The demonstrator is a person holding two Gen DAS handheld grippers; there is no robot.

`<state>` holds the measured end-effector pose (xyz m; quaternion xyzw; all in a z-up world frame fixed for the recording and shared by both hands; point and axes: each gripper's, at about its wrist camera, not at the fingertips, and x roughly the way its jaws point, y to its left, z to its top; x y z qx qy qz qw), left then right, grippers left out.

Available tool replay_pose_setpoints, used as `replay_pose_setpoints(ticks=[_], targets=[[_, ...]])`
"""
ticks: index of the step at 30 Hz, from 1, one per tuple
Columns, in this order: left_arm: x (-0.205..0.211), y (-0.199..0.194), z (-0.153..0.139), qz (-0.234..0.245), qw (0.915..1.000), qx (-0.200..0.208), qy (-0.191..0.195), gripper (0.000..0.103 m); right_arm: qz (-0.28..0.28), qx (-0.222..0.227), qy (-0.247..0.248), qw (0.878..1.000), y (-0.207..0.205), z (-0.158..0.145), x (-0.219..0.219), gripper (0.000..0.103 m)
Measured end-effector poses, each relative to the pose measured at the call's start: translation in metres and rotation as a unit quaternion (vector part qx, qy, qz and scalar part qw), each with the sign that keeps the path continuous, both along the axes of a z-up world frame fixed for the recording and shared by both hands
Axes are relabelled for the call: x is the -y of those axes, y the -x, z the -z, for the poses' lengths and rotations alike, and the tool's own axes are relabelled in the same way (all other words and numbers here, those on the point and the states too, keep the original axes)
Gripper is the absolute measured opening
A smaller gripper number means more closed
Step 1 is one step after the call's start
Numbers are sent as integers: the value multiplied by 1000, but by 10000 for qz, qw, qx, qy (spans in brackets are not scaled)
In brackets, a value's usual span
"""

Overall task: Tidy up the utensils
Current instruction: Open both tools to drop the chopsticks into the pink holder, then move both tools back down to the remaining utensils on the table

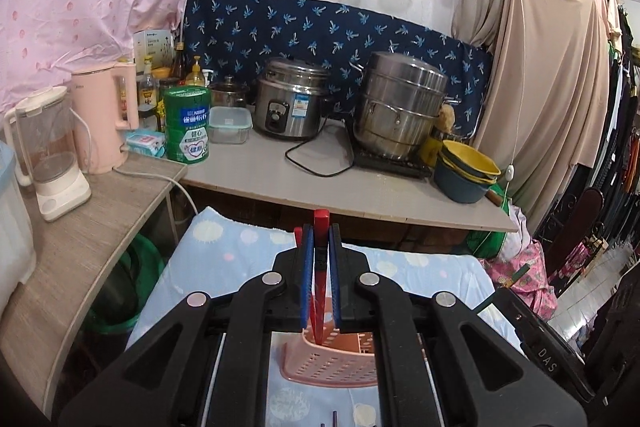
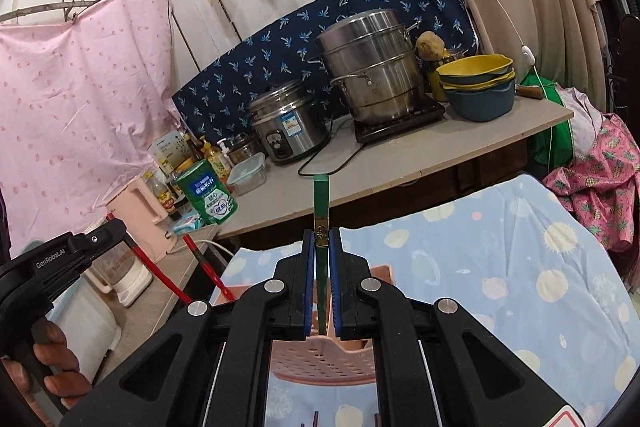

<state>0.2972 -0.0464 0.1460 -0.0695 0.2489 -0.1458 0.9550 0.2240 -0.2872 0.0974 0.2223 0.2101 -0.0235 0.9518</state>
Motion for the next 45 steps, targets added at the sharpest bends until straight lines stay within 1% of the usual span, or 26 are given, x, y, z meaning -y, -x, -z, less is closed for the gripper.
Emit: replay_pose_setpoints(ticks=[3,4,5,6,7,8,9,13,14,15,18,20,25,31,36,42,45], targets=[[3,-1,4,36,10000,-79,-37,8,-15,-84,9,10000,-1,5,0,9],[4,1,5,37,9999,-70,-71,8,17,-100,23,9999,0,5,0,14],[5,1,6,33,9999,-57,-110,9,40,-95,29,9999,2,6,0,22],[6,2,7,1,9998,-56,-169,13,70,-79,26,9999,4,6,0,27],[6,2,7,-26,9998,-66,-195,19,119,-63,26,9999,7,5,0,35],[5,4,7,-61,9997,-65,-205,31,154,-45,30,9999,10,5,1,40],[4,6,7,-95,9997,-51,-205,37,165,-31,37,9999,13,4,0,41],[3,17,8,-76,9996,-79,-259,39,131,8,73,9999,28,-2,-1,41],[4,20,9,-80,9995,-94,-288,42,112,5,60,9999,32,-2,-1,41],[5,24,9,-85,9994,-119,-323,48,88,2,30,10000,37,-2,-1,41],[8,39,13,-9,9988,-174,-452,56,17,-56,-95,9999,54,0,-4,41],[11,51,17,54,9982,-221,-563,60,-23,-105,-223,9997,67,4,-5,41],[16,84,34,209,9955,-486,-791,63,-142,-349,-407,9985,100,20,-13,41],[15,123,66,379,9910,-910,-909,64,-289,-746,-473,9957,140,47,-26,41],[10,155,96,443,9860,-1293,-952,64,-346,-1063,-199,9935,172,68,-38,41],[2,190,131,486,9801,-1631,-1020,64,-454,-1438,150,9885,205,98,-52,41],[-1,204,149,505,9766,-1800,-1060,64,-527,-1694,187,9840,219,118,-56,41]])
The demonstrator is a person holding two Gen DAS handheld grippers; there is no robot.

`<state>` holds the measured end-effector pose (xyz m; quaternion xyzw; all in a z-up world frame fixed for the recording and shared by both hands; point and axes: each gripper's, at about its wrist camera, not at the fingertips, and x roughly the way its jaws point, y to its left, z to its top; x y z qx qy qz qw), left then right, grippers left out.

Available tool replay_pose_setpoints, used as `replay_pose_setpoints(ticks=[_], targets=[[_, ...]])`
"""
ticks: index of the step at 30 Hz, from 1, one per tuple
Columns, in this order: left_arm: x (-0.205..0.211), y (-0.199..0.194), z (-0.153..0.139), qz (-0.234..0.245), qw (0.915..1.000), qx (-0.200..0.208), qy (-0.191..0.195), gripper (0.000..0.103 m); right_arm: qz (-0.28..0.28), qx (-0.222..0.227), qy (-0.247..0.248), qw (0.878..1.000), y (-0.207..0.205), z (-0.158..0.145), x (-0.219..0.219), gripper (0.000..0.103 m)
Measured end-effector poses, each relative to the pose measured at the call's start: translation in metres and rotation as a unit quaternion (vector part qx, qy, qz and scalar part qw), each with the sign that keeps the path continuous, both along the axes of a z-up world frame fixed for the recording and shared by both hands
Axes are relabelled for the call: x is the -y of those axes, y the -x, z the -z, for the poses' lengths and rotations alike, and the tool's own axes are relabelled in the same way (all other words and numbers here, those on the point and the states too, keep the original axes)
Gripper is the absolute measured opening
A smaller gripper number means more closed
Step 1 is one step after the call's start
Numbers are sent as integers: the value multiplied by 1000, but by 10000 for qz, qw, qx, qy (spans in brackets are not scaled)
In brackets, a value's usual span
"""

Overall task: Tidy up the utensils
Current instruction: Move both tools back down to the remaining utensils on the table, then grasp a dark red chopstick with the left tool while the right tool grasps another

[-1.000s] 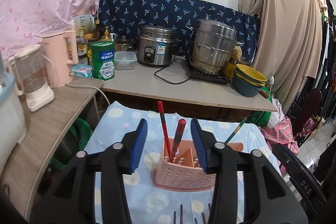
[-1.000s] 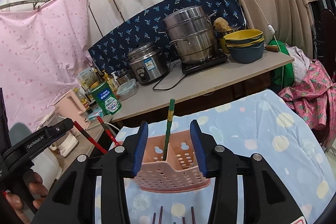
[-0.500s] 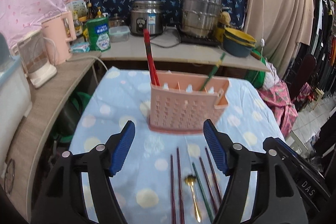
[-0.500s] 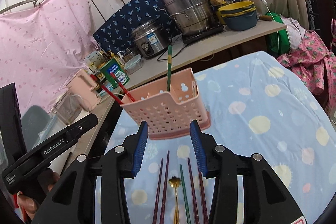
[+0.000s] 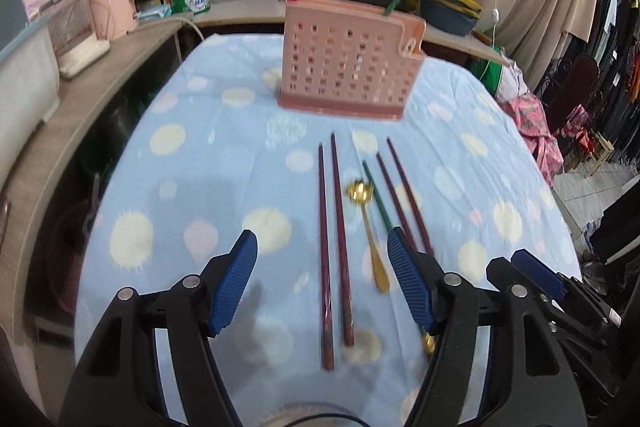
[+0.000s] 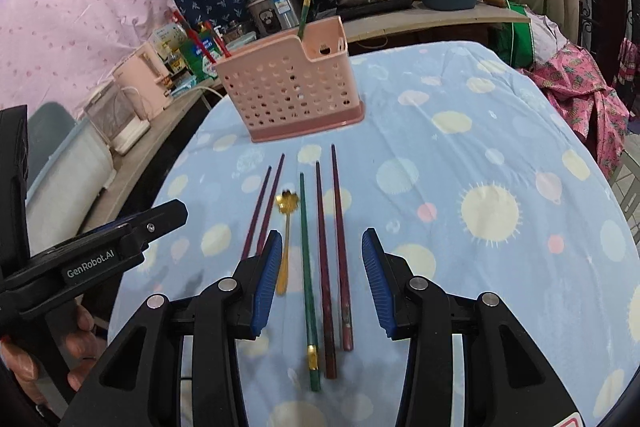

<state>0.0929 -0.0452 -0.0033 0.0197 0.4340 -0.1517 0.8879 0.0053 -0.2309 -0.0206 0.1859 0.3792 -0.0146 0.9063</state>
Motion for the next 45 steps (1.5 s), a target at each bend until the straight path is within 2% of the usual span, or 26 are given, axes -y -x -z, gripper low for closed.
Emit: replay_pose_setpoints(ticks=[7,15,28,40,45], targets=[[-14,25,39,-54,9993,-369,-103,64,-16,-419,202,9989,24,38,-5,41],[-23,36,63,-150,9980,-551,-271,64,27,-544,287,9981,26,54,-4,39],[-20,30,78,-148,9972,-630,-375,64,-103,-626,415,9971,11,62,-11,26],[-14,25,82,-112,9971,-470,-594,64,-121,-641,541,9964,4,65,-14,25],[-13,25,83,-87,9972,-388,-641,64,-103,-643,628,9959,4,65,-15,21]])
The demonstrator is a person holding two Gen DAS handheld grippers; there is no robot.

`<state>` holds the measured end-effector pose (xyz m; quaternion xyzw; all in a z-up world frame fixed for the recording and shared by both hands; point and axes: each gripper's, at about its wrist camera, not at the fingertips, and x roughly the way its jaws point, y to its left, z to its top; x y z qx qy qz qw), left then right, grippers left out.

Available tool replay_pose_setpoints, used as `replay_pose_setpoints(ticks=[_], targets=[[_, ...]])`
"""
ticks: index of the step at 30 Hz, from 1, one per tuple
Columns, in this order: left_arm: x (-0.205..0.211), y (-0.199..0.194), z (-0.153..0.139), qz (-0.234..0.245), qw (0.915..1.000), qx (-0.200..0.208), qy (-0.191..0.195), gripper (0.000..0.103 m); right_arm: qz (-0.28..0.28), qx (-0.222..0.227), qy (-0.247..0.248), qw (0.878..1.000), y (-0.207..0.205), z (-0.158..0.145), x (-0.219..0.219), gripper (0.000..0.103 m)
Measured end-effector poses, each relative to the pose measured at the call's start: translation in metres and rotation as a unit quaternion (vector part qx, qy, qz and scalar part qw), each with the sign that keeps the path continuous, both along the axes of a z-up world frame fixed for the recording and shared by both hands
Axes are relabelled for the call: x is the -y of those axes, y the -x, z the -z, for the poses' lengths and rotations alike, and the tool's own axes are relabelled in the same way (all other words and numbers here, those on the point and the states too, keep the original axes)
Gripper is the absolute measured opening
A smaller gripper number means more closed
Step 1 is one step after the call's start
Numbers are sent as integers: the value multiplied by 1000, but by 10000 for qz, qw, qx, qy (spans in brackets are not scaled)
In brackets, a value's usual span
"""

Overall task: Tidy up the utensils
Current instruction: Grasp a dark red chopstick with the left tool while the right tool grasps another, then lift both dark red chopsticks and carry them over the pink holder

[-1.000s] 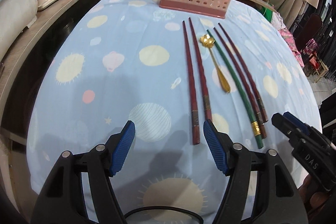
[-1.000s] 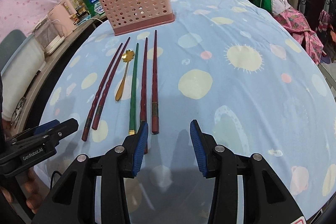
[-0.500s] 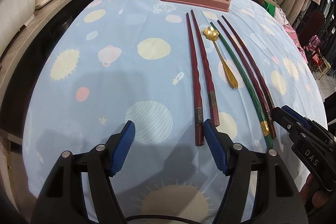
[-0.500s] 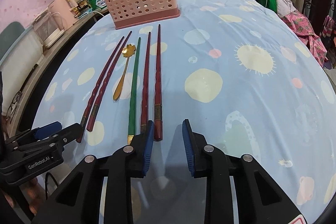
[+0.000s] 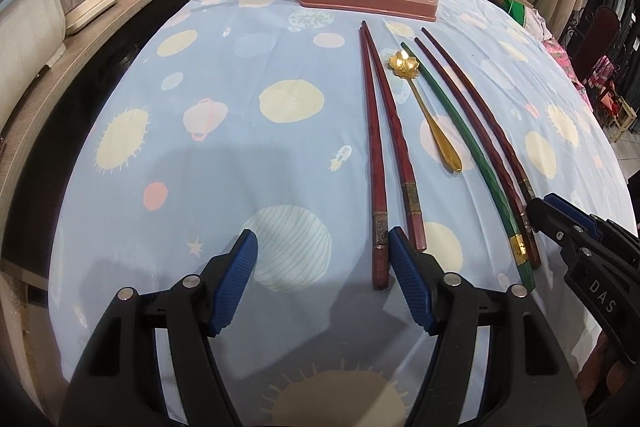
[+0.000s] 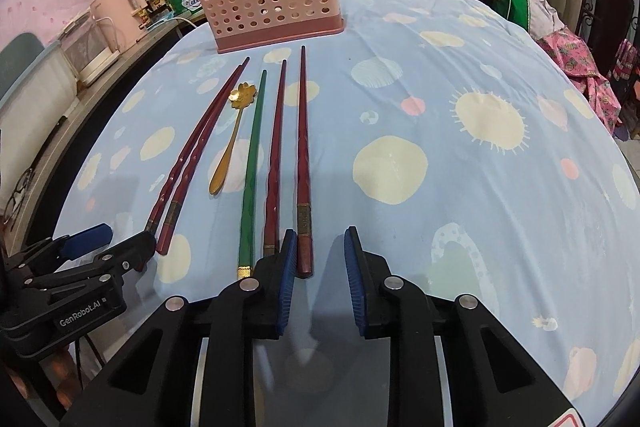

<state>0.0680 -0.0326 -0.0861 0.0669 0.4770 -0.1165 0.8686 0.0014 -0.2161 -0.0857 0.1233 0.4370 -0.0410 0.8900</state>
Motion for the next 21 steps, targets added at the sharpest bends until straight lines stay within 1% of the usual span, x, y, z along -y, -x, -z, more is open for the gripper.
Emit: replay_pose_setpoints(ticks=[2,3,4,5,6,7,8,9,10,12,17,21], targets=[[1,0,0,14,10000,57,-27,62,10,4,15,10000,0,0,0,19],[1,1,0,25,10000,76,-28,58,16,5,25,10000,0,0,0,18],[1,1,0,41,9999,93,-14,56,17,4,31,10000,0,0,0,15],[1,1,-1,54,9999,102,-5,50,15,3,22,10000,0,0,1,12],[1,0,-2,70,9999,104,10,43,16,4,13,10000,0,0,1,10],[1,0,-2,97,9999,101,46,39,16,5,11,10000,0,0,1,9],[0,1,-3,112,9999,95,75,30,12,8,15,10000,0,0,1,9],[0,1,-3,134,9998,80,116,24,7,10,14,10000,0,0,1,9],[0,1,-4,156,9997,63,154,20,2,12,6,10000,0,0,1,9],[-1,1,-4,175,9996,17,237,10,-9,19,-9,10000,1,0,1,9],[-6,1,-8,172,9984,-144,527,8,-47,55,-37,10000,4,-5,0,8],[-9,3,-20,141,9981,-27,599,8,-49,182,-68,9998,9,-16,0,8]])
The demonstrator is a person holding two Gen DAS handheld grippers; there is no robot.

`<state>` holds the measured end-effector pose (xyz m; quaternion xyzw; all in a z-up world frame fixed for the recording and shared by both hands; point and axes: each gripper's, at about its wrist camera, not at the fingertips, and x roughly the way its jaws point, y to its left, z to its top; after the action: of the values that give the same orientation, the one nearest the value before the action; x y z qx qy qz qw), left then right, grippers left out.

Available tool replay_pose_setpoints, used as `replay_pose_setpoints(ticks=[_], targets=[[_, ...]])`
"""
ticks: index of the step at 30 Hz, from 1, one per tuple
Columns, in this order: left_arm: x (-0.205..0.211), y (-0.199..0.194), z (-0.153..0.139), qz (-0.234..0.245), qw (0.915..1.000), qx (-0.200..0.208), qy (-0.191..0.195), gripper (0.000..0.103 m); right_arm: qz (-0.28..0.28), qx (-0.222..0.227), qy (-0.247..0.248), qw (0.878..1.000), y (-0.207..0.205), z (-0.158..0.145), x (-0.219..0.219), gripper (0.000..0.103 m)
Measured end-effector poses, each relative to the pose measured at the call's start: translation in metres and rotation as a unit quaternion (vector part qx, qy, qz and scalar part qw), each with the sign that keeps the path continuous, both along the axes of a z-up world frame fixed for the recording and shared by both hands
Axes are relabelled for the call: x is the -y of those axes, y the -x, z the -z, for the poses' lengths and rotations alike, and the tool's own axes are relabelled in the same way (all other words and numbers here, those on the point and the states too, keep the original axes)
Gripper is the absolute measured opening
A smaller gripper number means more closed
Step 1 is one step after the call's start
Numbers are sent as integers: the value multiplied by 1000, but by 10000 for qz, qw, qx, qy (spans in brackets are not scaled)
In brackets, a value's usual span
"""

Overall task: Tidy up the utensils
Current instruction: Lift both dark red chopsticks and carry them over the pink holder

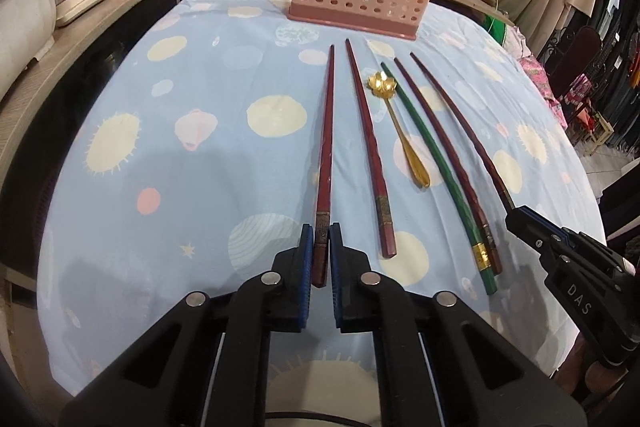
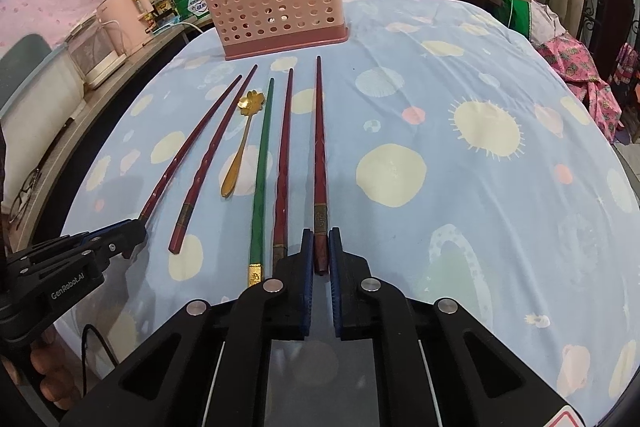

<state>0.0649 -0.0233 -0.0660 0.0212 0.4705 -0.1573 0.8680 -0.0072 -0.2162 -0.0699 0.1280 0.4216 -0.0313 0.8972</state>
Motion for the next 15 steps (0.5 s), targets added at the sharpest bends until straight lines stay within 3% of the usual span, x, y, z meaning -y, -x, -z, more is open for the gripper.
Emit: replay_pose_setpoints(ticks=[15], targets=[[-11,-9,-69,-225,9974,603,330,7,169,822,-297,9960,5,-71,14,8]])
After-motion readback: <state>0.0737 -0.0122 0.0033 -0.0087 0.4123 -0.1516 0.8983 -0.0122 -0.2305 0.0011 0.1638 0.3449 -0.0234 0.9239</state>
